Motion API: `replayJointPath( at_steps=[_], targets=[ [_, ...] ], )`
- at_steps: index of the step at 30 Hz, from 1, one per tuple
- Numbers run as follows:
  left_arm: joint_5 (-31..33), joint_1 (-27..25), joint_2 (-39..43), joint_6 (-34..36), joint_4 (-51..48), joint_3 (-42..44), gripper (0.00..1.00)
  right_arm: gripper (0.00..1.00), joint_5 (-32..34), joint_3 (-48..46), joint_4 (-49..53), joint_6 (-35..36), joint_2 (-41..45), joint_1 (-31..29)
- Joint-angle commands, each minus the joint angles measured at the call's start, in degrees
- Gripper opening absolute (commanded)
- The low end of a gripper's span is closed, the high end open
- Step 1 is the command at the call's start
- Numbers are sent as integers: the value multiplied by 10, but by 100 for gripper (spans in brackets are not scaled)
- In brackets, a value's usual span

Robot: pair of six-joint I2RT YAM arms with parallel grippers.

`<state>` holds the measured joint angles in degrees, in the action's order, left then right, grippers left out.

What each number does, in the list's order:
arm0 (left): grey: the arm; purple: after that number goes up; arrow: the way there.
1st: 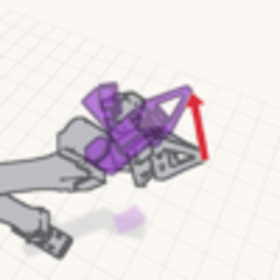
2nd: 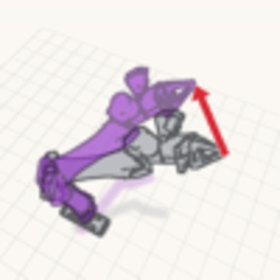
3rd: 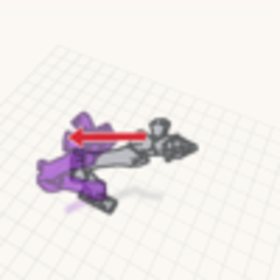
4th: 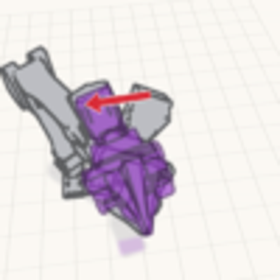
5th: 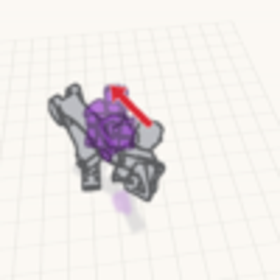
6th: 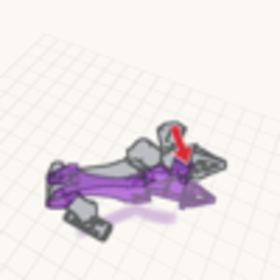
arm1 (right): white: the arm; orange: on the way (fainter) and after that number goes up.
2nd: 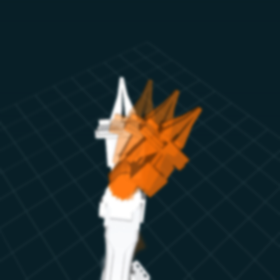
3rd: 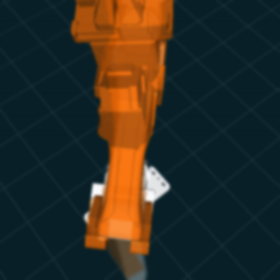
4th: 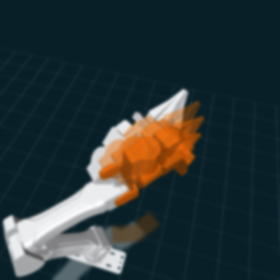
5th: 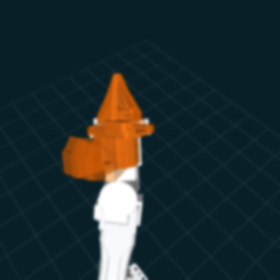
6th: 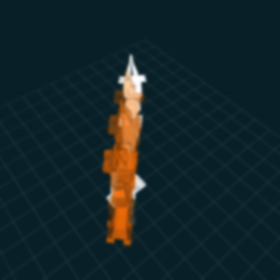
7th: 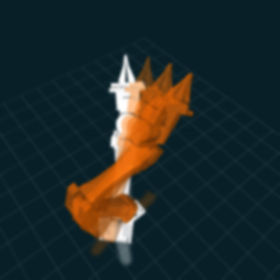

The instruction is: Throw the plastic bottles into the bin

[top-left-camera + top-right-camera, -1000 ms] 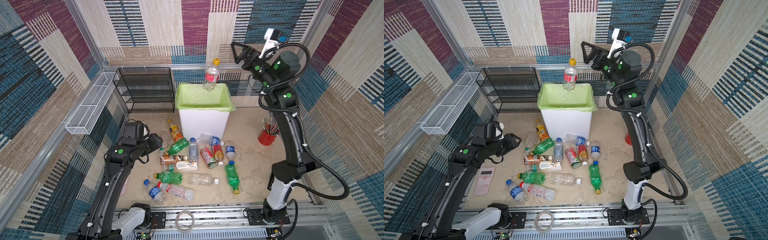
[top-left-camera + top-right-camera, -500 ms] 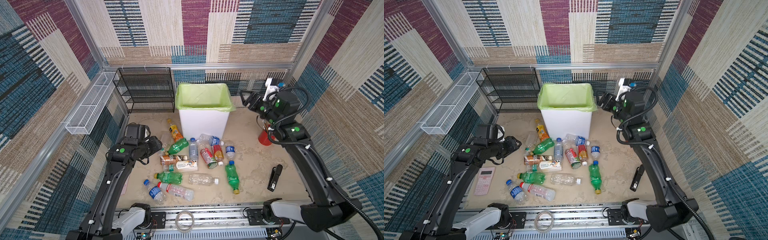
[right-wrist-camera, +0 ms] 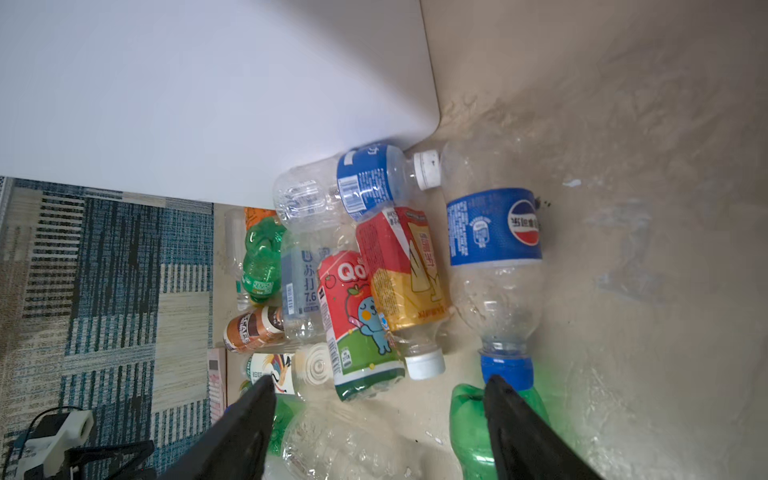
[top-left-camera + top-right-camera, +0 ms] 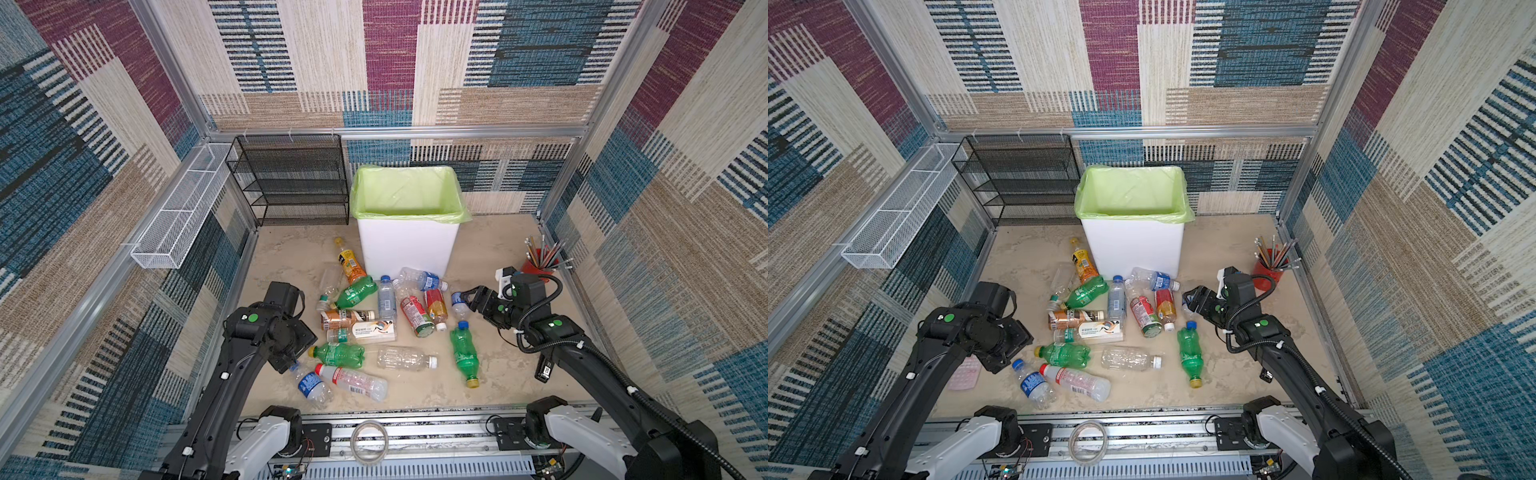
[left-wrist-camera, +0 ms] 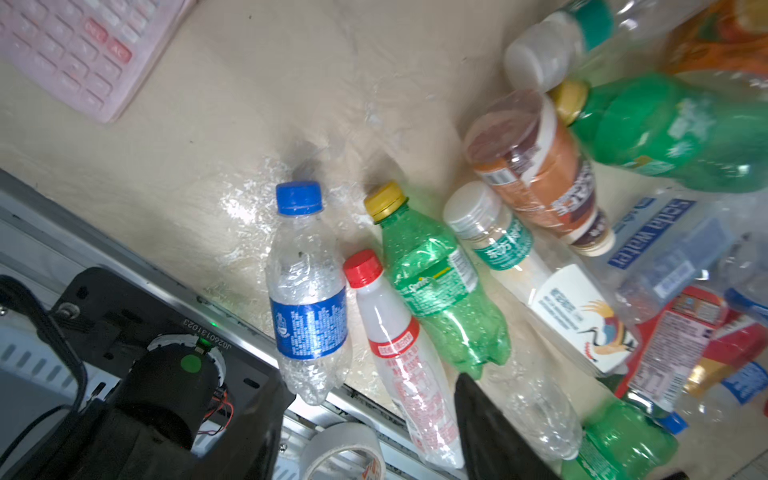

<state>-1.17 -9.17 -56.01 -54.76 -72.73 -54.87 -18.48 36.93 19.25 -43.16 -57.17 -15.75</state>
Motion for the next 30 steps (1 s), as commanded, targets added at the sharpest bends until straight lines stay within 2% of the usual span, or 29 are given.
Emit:
replayJointPath(
  at_steps=[1,5,12,30],
  targets=[
    [-4,-2,12,-6,11,44,69,82,-24,-12,-34,21,-10,-1],
    [7,-2,25,-23,24,83,69,84,-25,7,-28,59,-31,-1],
    [5,-3,46,-60,38,128,69,85,-27,13,-24,84,-32,-1],
    [-1,-4,28,-66,73,163,73,87,-29,-22,-45,71,8,-1]
  ],
)
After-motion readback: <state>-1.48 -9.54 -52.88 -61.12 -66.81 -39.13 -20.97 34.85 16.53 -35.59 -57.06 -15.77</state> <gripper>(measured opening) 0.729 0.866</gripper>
